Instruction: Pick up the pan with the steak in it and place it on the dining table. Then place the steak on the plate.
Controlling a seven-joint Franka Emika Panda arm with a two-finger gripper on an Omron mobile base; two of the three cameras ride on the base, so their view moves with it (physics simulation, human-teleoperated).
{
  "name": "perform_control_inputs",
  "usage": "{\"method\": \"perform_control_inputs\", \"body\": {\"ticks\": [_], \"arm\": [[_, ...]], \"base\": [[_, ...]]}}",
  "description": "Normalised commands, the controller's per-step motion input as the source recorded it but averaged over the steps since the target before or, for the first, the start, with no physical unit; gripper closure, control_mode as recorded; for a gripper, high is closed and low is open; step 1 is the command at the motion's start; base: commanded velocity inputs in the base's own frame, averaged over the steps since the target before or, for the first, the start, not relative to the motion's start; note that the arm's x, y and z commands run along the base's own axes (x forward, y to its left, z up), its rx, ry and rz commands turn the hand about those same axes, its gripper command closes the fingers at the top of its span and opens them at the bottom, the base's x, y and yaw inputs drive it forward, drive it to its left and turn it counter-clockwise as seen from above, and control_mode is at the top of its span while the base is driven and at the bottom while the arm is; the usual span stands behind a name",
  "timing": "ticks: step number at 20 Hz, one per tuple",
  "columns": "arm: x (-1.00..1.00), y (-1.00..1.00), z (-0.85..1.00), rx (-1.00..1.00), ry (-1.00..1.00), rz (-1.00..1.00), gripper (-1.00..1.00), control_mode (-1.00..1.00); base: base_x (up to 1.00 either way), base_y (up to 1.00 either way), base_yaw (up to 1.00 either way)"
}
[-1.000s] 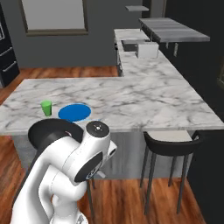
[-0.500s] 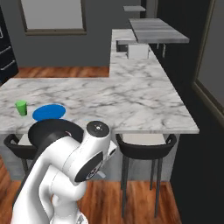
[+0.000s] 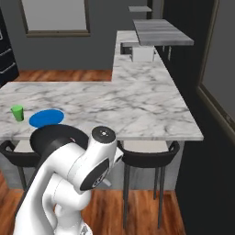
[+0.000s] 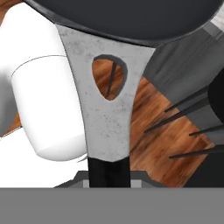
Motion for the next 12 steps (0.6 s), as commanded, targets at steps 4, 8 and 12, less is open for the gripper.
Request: {"method": "perform_control_inputs", "body": {"ticks": [4,8,12], "arm": [[0.00,0.00,0.00,0.00,0.00,0.00,1.00,1.00],[0.00,0.00,0.00,0.00,0.00,0.00,1.00,1.00],[0.00,0.00,0.00,0.00,0.00,0.00,1.00,1.00]], "base": [[0.76,0.00,-0.03],[0.91,0.00,-0.05],[0.92,0.00,-0.05]]}}
